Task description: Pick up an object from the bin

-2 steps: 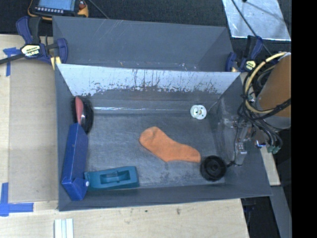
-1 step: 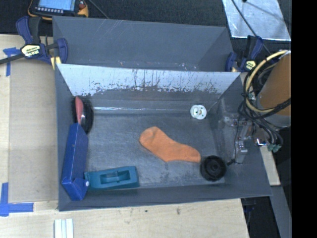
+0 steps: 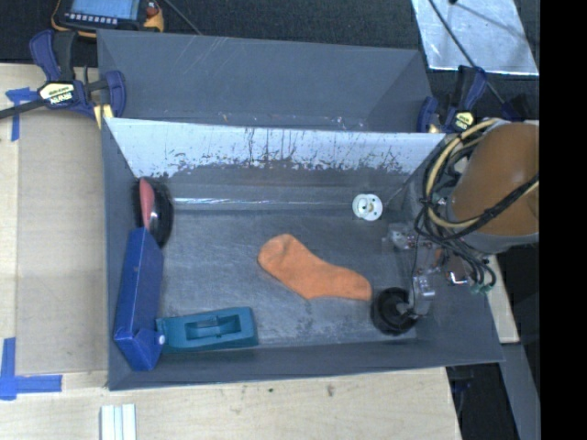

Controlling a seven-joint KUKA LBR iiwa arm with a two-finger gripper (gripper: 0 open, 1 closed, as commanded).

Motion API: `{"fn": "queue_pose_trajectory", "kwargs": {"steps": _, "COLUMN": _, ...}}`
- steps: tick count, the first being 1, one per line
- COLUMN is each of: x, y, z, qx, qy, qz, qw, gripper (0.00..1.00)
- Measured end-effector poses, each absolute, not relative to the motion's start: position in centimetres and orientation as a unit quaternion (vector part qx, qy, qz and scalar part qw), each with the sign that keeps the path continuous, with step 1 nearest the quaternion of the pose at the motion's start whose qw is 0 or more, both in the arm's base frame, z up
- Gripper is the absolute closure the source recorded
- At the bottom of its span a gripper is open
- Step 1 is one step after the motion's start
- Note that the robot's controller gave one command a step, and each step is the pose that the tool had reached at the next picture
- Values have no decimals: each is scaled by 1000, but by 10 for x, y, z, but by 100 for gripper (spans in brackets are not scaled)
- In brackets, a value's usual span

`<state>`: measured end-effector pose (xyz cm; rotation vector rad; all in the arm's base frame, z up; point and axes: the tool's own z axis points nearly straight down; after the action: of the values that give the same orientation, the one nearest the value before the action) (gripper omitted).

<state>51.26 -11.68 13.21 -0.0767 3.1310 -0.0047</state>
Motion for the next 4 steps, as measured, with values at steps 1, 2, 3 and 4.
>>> {"fn": "queue_pose_trajectory", "kwargs": {"steps": 1, "x": 507, "y": -136, "z": 102, "qx": 31, "qy": 1000, "qz": -1, "qw": 1, "gripper": 100}}
{"fn": "queue_pose_trajectory", "kwargs": {"steps": 2, "x": 507, "y": -136, "z": 103, "qx": 31, "qy": 1000, "qz": -1, "qw": 1, "gripper": 100}}
{"fn": "queue_pose_trajectory", "kwargs": {"steps": 3, "x": 565, "y": -121, "z": 102, "qx": 39, "qy": 999, "qz": -1, "qw": 1, "gripper": 100}}
{"fn": "queue_pose_trajectory", "kwargs": {"steps": 4, "x": 574, "y": -117, "z": 102, "qx": 36, "qy": 999, "qz": -1, "qw": 7, "gripper": 100}}
